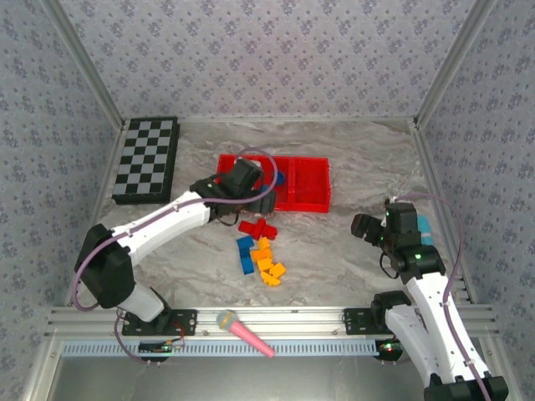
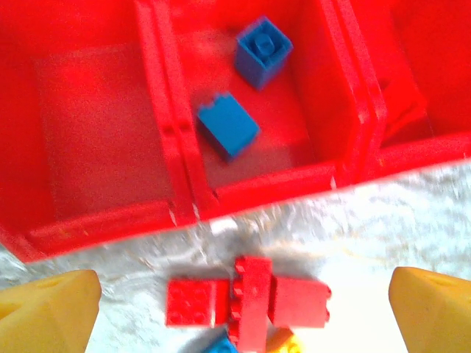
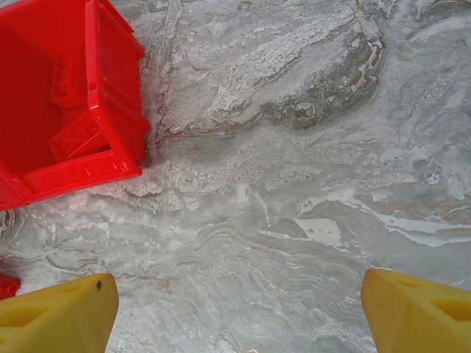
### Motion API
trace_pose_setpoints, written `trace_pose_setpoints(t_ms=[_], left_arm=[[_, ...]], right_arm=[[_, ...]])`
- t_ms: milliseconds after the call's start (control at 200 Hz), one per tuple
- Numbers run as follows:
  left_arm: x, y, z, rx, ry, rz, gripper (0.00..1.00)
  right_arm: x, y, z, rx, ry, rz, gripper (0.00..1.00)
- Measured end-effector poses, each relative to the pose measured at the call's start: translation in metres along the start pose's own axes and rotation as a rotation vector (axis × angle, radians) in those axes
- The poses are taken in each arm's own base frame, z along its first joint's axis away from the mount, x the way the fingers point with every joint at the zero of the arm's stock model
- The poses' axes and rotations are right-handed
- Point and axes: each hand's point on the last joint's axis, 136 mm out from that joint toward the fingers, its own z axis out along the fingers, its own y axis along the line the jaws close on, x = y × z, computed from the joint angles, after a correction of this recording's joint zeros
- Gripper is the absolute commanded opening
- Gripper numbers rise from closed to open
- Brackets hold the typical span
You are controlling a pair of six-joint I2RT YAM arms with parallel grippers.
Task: Sort the legos into containers by color
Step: Move the lego to the center of the table.
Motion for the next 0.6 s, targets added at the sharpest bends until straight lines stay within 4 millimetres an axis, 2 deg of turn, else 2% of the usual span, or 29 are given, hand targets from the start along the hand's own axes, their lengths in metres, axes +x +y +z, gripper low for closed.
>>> trace_pose_setpoints(t_ms=[175,210,230,275,465,600], left_arm=[[0.037,-0.029,0.001,0.05,0.077,0.031,0.91],[0.042,-0.035,0.001,0.061,0.086,0.033,0.91],[0.044,-0.038,0.002,0.065,0.093,0.032,0.91],[0.05,-0.043,0.005,0.067,0.108,0.034,0.92],[0.073,-0.056,0.03,0.046,0.189,0.041,0.95],[0.083,-0.057,0.043,0.038,0.227,0.026,0.96]], right_arm=[[0.0,0.0,0.0,-0.001,-0.001,0.0,0.89],[0.0,0.0,0.0,-0.002,-0.003,0.001,0.93],[0.0,0.0,0.0,-0.002,-0.003,0.0,1.0],[0.0,0.0,0.0,-0.002,-0.005,0.005,1.0],[0.0,0.0,-0.001,-0.003,-0.005,0.007,1.0],[0.0,0.0,-0.001,-0.003,-0.004,0.007,1.0]])
